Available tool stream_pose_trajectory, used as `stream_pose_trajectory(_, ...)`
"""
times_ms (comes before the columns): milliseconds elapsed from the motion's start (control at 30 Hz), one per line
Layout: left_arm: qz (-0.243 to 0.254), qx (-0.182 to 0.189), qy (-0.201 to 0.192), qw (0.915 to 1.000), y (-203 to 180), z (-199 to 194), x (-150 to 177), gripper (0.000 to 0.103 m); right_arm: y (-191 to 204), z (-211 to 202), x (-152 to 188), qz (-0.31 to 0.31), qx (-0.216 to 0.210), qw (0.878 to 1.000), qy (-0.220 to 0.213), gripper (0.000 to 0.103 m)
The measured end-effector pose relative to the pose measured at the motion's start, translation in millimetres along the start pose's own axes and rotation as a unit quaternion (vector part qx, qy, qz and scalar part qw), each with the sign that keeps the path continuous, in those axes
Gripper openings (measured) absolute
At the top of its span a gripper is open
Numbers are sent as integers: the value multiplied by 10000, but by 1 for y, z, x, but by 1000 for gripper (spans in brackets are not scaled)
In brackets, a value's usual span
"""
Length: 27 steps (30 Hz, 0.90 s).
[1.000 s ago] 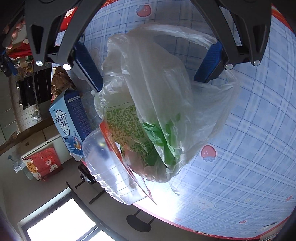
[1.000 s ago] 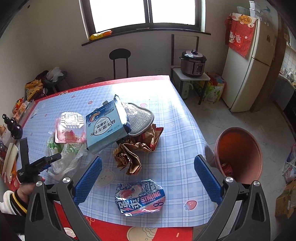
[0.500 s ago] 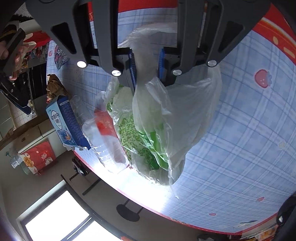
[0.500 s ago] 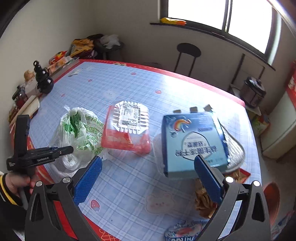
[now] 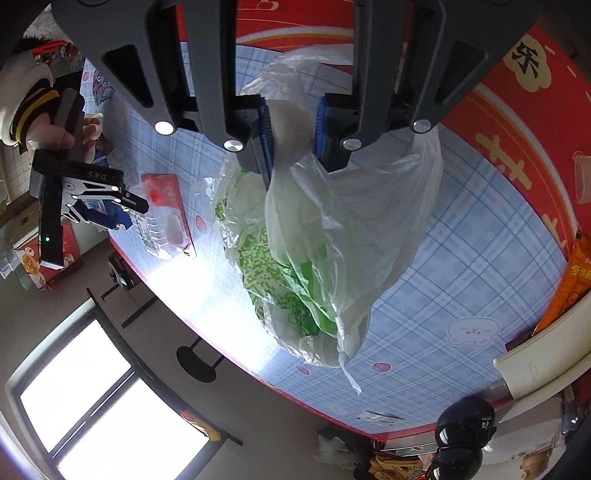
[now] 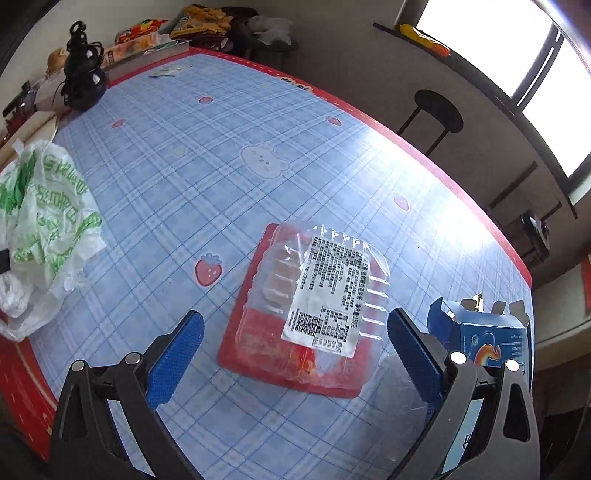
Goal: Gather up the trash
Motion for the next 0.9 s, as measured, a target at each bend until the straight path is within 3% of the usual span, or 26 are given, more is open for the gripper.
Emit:
stream_pose_trajectory(100, -79, 67, -22, 9999, 7, -1, 0, 22, -11, 8, -9, 398, -96, 9991, 52, 97)
stream_pose_trajectory(300, -70, 208, 39, 9998, 1, 11, 1, 22, -18, 37, -9, 546, 303, 9976, 313, 97)
stream_pose_trajectory(400, -9, 275, 60, 9996, -4, 16, -1, 22, -21, 46, -8, 797, 291, 9956, 399, 98)
stream_pose_trajectory(700, 45, 327, 120, 9994, -9, 22, -3, 22, -4, 56, -8, 499, 762, 9947, 472, 99)
stream_pose_trajectory(900, 38, 300, 107, 9995, -8, 21, -3, 22, 4, 49, -1, 201, 740, 9963, 396, 93)
Point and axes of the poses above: each gripper's, at about its wrist camera, not at the fingertips, and z roughly the way its jaws point, y to its left, x to its underside, the point moved 3 cm from there along z, roughly the way its jaws point, and after that the axes turned 10 degrees about z, right-handed, at the moved point
